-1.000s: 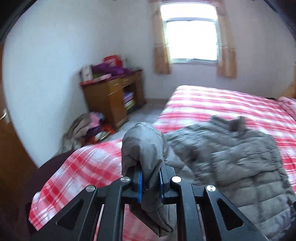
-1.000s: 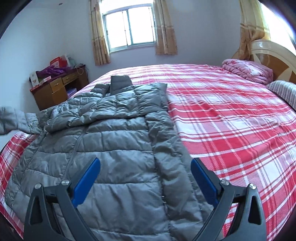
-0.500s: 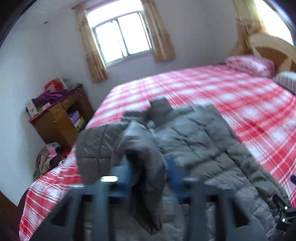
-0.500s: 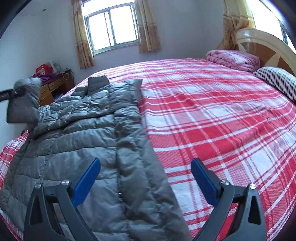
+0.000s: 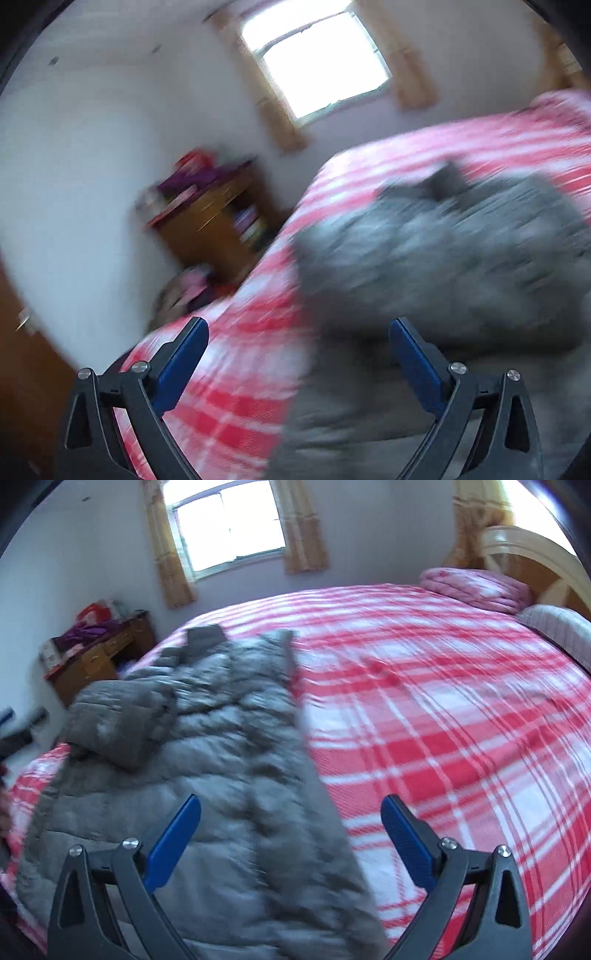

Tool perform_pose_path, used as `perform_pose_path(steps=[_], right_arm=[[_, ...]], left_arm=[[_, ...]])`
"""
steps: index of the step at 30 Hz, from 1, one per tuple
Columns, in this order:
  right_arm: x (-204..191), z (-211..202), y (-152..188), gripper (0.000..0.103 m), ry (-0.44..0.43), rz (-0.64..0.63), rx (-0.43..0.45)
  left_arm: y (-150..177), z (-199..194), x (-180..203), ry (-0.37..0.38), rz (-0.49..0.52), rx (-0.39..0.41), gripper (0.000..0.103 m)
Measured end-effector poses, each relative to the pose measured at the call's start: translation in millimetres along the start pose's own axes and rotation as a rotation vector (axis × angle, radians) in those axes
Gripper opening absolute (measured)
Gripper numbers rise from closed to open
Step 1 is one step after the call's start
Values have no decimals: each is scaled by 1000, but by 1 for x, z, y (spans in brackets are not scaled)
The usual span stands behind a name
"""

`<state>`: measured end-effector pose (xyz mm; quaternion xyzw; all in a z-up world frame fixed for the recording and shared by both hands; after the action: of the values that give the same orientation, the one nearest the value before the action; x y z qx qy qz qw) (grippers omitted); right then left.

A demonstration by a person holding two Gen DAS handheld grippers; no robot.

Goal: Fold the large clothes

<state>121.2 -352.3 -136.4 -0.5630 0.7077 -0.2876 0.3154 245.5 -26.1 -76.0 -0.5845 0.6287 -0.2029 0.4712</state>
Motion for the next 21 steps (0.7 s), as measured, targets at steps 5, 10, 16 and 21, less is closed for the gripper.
perform_pose_path(steps=[5,10,16,21], right_arm=[[-42,8,-45,100,-116,-38,-2],[-84,53,-65,95,-151,-70,-63],[-125,115,-62,74,-160,-124,-160],[-137,121,-55,21,-166,-177,-164]], left_arm=[[43,72,-44,-157,-159,-251,98],[69,89,-56,-147,-256,-330,99],[76,88,-60,-145,-292,-296,99],[75,85,-59,-143,-289,-291,99]])
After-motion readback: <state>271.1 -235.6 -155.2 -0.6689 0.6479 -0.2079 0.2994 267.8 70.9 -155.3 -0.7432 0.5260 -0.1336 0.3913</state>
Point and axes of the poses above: each gripper's, at about its wrist camera, not at the fingertips, and z roughly the way its jaws point, x to its right, y to its underside, the point moved 2 cm from there along z, roughly the way its jaws point, and after that the axes turned 5 degrees about -z, right-handed, at the moved point
